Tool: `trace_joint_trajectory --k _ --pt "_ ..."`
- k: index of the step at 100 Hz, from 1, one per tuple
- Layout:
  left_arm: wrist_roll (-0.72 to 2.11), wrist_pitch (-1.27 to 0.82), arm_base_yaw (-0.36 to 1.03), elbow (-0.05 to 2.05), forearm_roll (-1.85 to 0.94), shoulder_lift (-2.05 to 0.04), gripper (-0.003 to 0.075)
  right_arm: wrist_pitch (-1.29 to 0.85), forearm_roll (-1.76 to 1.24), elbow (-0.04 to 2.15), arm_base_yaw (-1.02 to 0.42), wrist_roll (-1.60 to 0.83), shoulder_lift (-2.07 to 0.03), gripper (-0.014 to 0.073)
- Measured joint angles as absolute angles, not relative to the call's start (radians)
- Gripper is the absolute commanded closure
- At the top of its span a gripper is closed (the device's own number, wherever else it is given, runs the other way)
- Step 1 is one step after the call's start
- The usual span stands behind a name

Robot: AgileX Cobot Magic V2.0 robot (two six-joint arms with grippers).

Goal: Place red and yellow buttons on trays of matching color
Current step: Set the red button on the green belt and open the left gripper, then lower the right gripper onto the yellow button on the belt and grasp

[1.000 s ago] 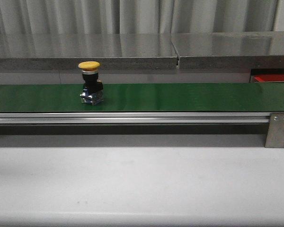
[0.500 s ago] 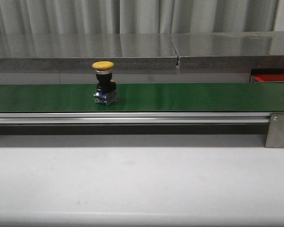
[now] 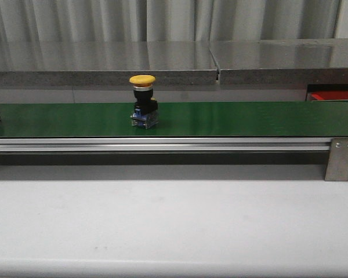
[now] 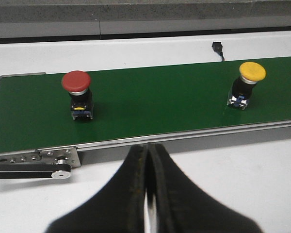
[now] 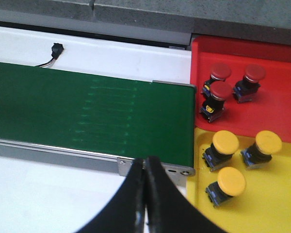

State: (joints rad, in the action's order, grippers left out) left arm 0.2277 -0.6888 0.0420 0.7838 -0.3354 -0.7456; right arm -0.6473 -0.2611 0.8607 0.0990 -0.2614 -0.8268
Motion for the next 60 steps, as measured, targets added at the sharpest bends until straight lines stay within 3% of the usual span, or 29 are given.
trace_joint_trajectory --k 26,36,45,60 --pt "0.228 -0.689 0.042 0.774 -0.335 -0.74 0.0741 -0.657 -0.261 1.037 -0.006 -0.261 -1.025 0.0693" --pt "0.228 -0.689 0.042 0.774 -0.335 -0.74 0.0741 -0.68 -0.261 1.123 -0.057 -0.266 -1.119 0.0635" --pt "0.228 -0.689 0.042 0.774 -0.335 -0.74 0.0741 -0.708 -0.261 1.205 -0.099 -0.27 -1.211 0.0516" --pt "0.228 -0.689 0.042 0.774 -0.334 -0.74 0.0741 -0.772 -0.261 1.332 -0.166 -0.272 -1.358 0.0218"
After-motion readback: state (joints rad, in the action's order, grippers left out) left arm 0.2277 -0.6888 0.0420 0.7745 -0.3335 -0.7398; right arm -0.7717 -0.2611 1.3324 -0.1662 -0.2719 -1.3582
